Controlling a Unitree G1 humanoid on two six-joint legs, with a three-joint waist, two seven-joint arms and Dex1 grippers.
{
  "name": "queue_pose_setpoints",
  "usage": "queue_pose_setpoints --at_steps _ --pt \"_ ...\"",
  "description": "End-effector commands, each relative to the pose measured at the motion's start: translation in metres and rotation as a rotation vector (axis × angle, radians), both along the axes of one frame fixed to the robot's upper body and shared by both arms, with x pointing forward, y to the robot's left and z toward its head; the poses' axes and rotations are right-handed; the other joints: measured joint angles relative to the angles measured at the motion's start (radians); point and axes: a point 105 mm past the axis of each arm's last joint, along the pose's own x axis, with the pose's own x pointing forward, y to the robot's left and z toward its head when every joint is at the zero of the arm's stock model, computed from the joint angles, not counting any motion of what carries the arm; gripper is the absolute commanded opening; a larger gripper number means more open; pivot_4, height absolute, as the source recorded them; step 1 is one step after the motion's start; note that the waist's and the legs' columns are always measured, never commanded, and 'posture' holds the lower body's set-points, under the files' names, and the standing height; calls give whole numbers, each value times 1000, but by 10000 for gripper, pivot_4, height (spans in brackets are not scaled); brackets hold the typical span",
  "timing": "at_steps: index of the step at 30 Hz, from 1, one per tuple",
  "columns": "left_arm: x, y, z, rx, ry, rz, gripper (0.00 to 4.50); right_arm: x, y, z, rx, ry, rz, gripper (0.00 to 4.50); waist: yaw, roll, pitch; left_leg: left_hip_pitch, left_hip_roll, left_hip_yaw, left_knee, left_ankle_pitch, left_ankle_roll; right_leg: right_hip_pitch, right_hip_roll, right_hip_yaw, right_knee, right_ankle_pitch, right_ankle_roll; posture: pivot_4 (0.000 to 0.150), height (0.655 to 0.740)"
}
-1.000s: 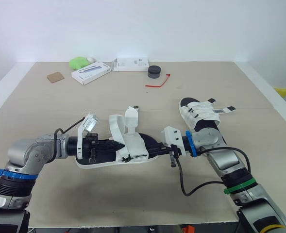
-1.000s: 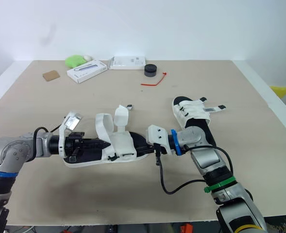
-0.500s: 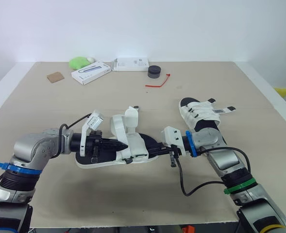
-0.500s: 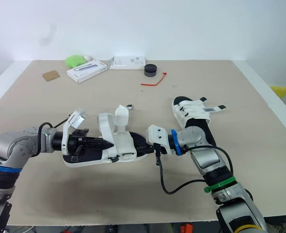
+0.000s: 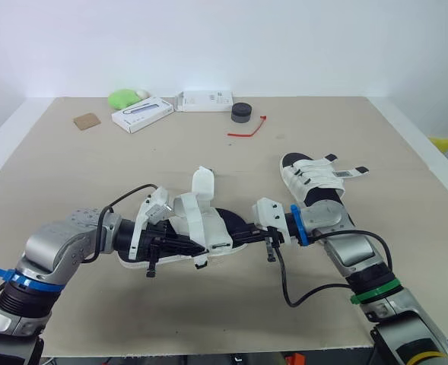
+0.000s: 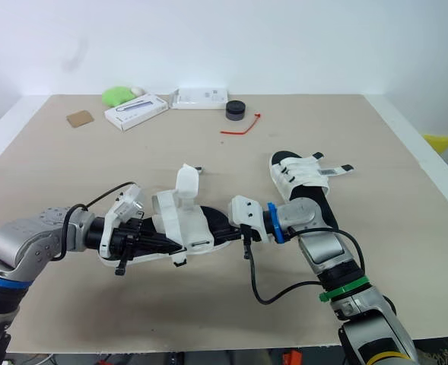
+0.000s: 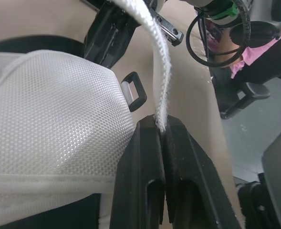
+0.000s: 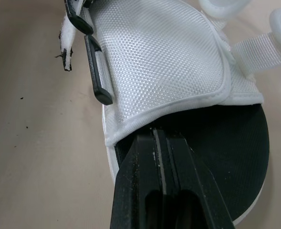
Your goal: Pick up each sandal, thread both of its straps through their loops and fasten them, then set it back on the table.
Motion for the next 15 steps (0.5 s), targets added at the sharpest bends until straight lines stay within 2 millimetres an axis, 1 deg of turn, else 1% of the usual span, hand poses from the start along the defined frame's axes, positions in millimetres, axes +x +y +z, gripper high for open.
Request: queue_pose_setpoints --at_steps 1,3,6,7,8,10,13,14,15 --pt "7 1 4 -2 -30 44 3505 0 -1 1 -17 -8 4 0 0 0 0 0 0 0 0 0 0 0 0 0 0 0 0 1500 7400" --pt "7 1 10 -17 -35 33 9538 0 -1 1 -19 -8 5 0 0 0 0 0 0 0 0 0 0 0 0 0 0 0 0 1500 7400" --pt "4 -1 26 -41 -90 -2 24211 1 -1 1 -22 -10 6 0 0 0 0 0 0 0 0 0 0 0 0 0 0 0 0 1500 7400" --pt "1 -1 30 -41 -112 -18 28244 1 -1 1 -23 -10 5 0 0 0 0 0 0 0 0 0 0 0 0 0 0 0 0 1500 7400" --pt "-1 -1 35 -46 -129 -35 33834 1 -1 1 -23 -10 6 0 0 0 0 0 0 0 0 0 0 0 0 0 0 0 0 1500 7400" --pt "-8 1 45 -52 -142 -66 33834 1 -1 1 -24 -11 6 0 0 0 0 0 0 0 0 0 0 0 0 0 0 0 0 1500 7400" --pt "-16 5 50 -31 -154 -100 33834 1 -1 2 -24 -11 7 0 -1 0 0 0 0 0 0 0 0 0 0 0 0 -1 1 1500 7400" --pt "-15 8 52 -23 -165 -85 33834 1 -2 1 -25 -11 7 0 -1 0 0 0 0 0 0 0 0 0 0 0 0 -1 1 1500 7400" --pt "-7 10 50 -16 -171 -37 33834 1 -1 1 -25 -11 8 0 -1 0 0 0 0 0 0 0 0 0 0 0 0 -1 1 1500 7400"
